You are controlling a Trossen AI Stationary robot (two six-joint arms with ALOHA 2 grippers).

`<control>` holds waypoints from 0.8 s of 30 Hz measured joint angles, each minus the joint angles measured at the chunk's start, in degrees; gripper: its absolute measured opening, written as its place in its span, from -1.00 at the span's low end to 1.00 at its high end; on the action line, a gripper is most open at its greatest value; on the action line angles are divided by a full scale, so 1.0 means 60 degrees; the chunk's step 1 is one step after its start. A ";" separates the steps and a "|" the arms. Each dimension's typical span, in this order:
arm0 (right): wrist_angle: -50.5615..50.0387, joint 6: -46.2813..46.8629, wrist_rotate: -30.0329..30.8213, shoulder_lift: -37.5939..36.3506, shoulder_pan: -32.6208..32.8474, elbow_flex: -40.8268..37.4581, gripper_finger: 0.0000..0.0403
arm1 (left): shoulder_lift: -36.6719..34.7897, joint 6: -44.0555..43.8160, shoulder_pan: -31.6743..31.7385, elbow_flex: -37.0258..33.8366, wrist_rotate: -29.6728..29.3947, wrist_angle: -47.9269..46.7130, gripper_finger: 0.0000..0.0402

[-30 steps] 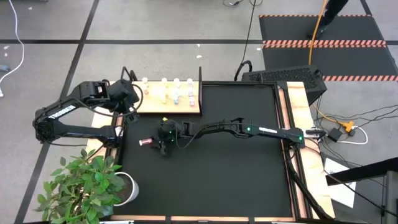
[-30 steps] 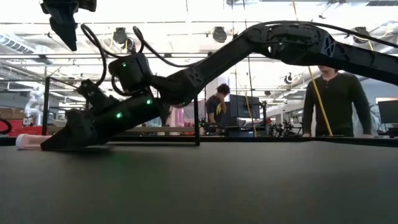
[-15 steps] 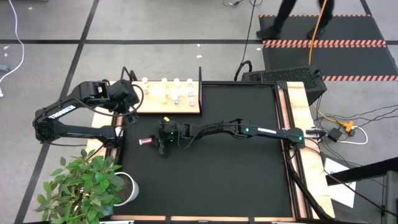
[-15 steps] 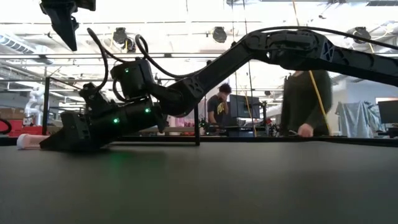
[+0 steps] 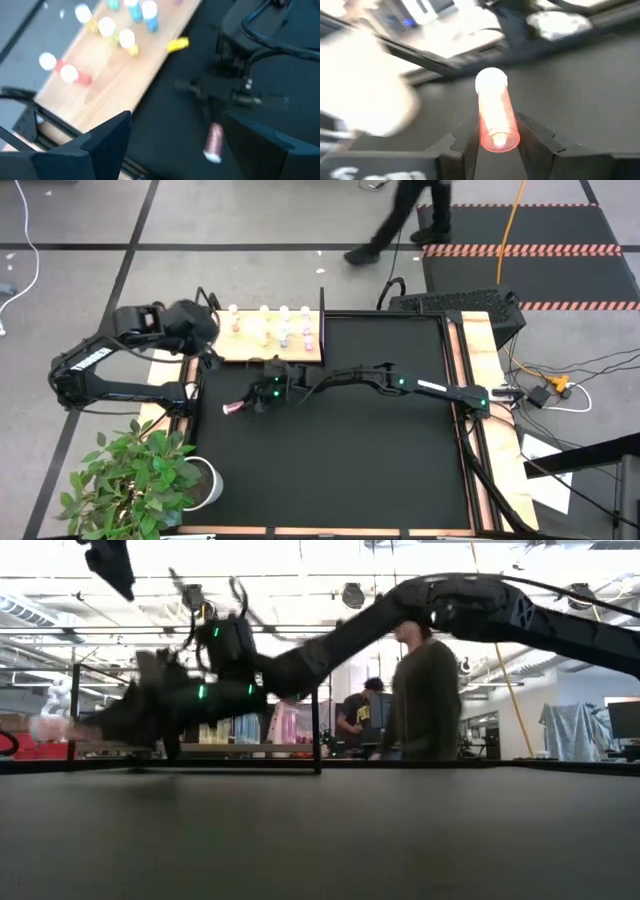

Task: Pick and place medicine bottles onto shelf by color
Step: Put the pink pill bottle on the shelf aligned with the other pink pill bottles

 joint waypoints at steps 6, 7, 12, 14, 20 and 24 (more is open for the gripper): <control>0.0453 0.0490 -0.1408 -0.1719 -0.0127 -0.0344 -0.49 | -0.0007 0.0052 -0.0033 0.1765 -0.0008 0.0136 0.55; 0.0666 0.0487 -0.1480 -0.2094 -0.0154 -0.0653 -0.52 | -0.0007 0.0052 -0.0036 0.2039 -0.0011 0.0232 0.55; 0.0712 -0.0255 -0.1470 -0.4364 -0.0365 -0.3226 -0.63 | -0.0015 -0.0271 -0.0036 0.3096 -0.0011 0.0633 0.55; 0.0295 -0.1323 -0.1060 -0.5307 -0.0361 -0.4381 -0.64 | -0.0015 -0.0272 -0.0036 0.3273 -0.0011 0.0852 0.55; -0.0540 -0.3820 0.1003 -0.5642 0.0662 -0.6382 -0.42 | 0.0116 -0.0348 -0.0039 0.3226 -0.0011 0.1515 0.55; -0.0097 -0.3594 0.1247 -0.4650 0.0976 -0.5660 -0.15 | 0.0466 -0.0422 -0.0108 0.2981 -0.0022 0.1533 0.55</control>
